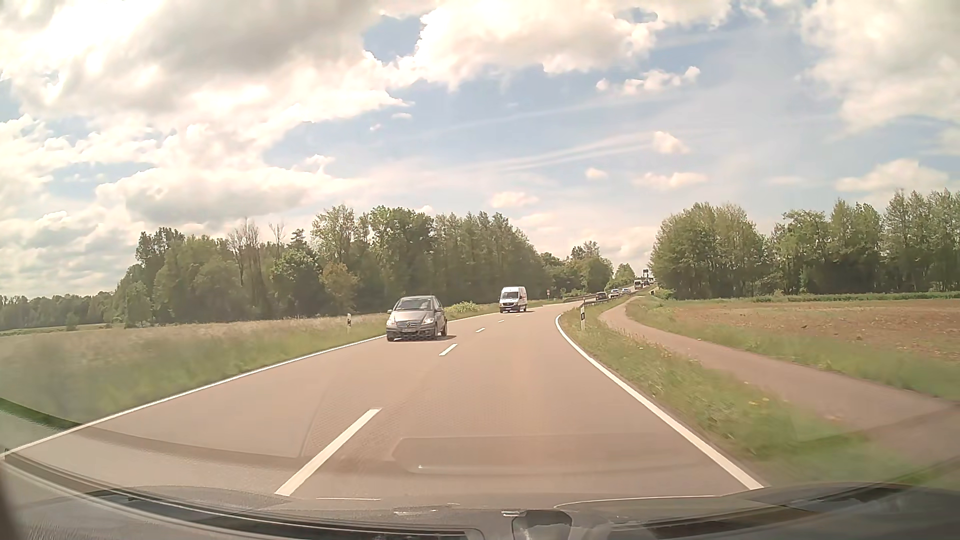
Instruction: Follow the waypoints while adhering to traffic rules and regulations
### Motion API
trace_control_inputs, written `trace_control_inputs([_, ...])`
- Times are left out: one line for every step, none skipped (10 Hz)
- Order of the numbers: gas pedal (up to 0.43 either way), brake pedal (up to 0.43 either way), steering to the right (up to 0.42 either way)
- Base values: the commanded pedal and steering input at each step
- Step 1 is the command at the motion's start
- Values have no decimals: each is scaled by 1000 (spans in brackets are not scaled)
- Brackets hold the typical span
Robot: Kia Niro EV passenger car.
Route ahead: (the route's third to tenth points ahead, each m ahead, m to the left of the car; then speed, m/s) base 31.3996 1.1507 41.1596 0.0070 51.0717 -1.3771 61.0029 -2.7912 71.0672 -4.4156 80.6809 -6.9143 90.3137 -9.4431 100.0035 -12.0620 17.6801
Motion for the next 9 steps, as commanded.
trace_control_inputs([59, 0, 7])
trace_control_inputs([59, 0, 8])
trace_control_inputs([59, 0, 10])
trace_control_inputs([59, 0, 11])
trace_control_inputs([59, 0, 12])
trace_control_inputs([59, 0, 12])
trace_control_inputs([59, 0, 14])
trace_control_inputs([59, 0, 15])
trace_control_inputs([67, 0, 16])
